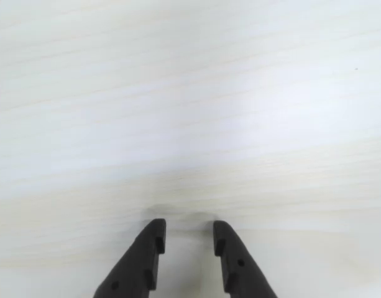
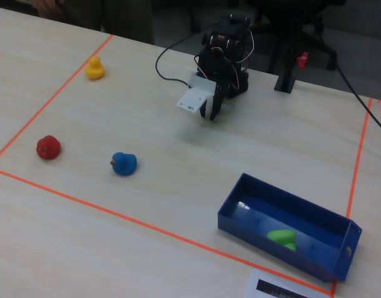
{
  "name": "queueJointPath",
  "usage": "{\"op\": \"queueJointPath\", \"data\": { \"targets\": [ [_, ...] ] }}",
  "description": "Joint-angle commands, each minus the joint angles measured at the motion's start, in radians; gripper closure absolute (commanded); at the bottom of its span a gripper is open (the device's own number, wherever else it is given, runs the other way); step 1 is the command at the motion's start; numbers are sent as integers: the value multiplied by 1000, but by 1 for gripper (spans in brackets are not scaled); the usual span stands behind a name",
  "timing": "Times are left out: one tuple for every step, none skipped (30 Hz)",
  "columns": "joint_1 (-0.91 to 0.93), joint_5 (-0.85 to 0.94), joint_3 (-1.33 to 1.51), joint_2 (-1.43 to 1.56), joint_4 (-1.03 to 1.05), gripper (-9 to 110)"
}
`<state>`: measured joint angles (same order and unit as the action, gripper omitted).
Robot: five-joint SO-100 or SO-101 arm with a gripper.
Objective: Grasp green duck and put it into box.
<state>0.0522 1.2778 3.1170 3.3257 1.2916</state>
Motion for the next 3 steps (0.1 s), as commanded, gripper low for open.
{"op": "queueJointPath", "data": {
  "targets": [
    [6,2,-6,-14,18,93],
    [6,2,-6,-14,18,93],
    [6,2,-6,-14,18,93]
  ]
}}
